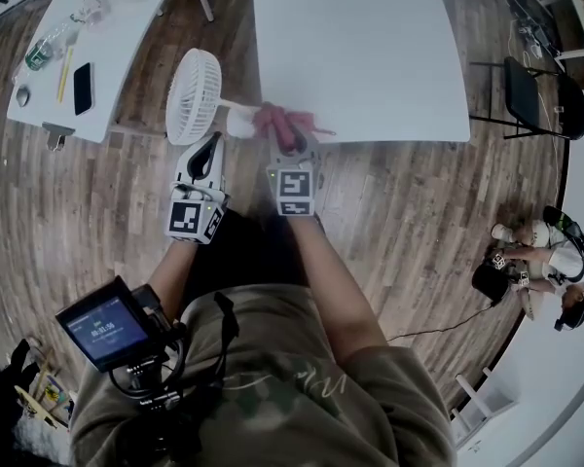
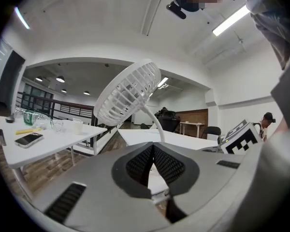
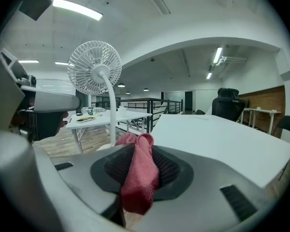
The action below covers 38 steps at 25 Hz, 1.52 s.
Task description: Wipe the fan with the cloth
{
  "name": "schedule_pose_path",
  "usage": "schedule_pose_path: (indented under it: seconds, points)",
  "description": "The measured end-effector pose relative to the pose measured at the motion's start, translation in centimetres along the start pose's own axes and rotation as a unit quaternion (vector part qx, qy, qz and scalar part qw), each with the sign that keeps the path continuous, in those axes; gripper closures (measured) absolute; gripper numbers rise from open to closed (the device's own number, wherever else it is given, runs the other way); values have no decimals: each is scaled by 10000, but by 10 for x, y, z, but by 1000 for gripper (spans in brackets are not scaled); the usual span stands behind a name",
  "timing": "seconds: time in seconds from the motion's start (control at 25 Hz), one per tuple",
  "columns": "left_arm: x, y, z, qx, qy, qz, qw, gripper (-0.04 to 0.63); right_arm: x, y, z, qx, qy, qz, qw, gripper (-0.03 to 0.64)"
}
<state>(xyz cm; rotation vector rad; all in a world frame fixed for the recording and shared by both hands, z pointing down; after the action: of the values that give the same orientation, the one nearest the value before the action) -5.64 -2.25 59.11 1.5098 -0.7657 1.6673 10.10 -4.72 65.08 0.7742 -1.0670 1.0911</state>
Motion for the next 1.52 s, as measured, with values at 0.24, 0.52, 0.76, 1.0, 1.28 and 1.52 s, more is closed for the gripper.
schedule_pose_path:
  seconds: [0.24, 0.52, 0.76, 1.0, 1.28, 1.52]
  points:
    - [-12, -5, -9, -20, 69, -51, 10000, 575, 11, -17, -11, 116, 238, 109, 9996, 482]
    - [-21, -15, -12, 62, 353, -118, 9993, 575, -52, -36, -49, 299, -637, 479, 9964, 482]
    - [-15, -5, -9, -162, 341, -57, 9993, 575, -98, -12, -51, -106, -1421, 782, 9867, 482]
    - [-15, -16, -11, -62, 233, 162, 9996, 575, -81, 5, -28, -432, -1067, 1043, 9879, 482]
    - [-23, -7, -21, -231, 287, -54, 9993, 575, -61, 14, -7, -420, -726, 940, 9920, 480]
    - [-34, -6, -21, -255, 390, -61, 9989, 575, -47, 15, 5, -366, -420, 883, 9945, 480]
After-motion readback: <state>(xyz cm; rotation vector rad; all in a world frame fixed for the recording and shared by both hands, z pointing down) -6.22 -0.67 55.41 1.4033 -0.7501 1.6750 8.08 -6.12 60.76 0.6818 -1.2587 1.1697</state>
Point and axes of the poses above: the fingertips, and each gripper's own axes: z forward along the fingers, y to its left, x out of its underside, the point moved 4 cm from there along -z, backward along the fingers, and after that the axes turned 1 degree about y, right-handed, at the moved point
